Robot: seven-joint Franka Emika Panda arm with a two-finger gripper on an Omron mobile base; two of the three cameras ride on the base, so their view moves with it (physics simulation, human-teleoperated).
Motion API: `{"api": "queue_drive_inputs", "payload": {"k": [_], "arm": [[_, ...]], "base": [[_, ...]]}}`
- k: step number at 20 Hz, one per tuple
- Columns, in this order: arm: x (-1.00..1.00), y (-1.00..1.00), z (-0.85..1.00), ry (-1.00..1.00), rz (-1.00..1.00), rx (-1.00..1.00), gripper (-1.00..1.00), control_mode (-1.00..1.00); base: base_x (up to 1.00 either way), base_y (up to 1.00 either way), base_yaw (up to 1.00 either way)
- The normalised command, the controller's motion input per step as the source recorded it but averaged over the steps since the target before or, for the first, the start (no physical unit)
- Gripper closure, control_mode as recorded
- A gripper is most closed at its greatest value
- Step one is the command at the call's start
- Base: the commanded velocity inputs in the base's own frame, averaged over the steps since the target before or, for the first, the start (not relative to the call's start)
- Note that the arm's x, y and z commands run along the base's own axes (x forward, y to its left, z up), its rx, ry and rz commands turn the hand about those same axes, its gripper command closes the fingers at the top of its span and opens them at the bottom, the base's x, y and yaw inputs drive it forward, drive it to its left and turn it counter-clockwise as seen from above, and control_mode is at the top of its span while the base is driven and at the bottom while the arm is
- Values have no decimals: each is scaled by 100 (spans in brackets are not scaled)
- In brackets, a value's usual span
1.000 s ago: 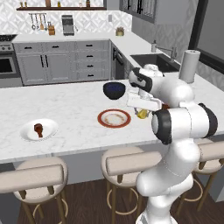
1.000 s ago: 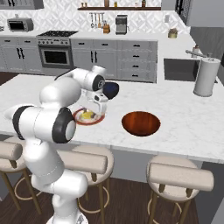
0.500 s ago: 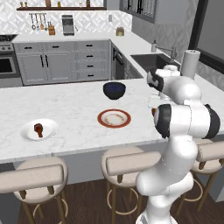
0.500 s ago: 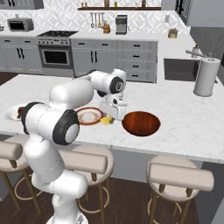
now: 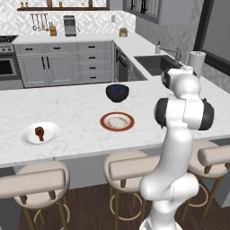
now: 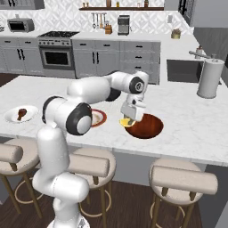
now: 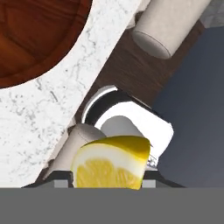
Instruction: Pick the chicken drumstick and lemon wedge from their plates and place them in the bowl. Then put the bowl in the fridge.
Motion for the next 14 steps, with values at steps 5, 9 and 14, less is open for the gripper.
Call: {"api": "queue_drive_inputs", "payload": {"k": [5,9,14], "arm": [[43,-25,-34,3,-11,0,100,-100],[38,-30,-49,0,-7,0,100,-100],[55,-3,-57,0,-5,-3,100,-100]], "base": [[0,0,0],[0,0,0],[0,0,0]]}}
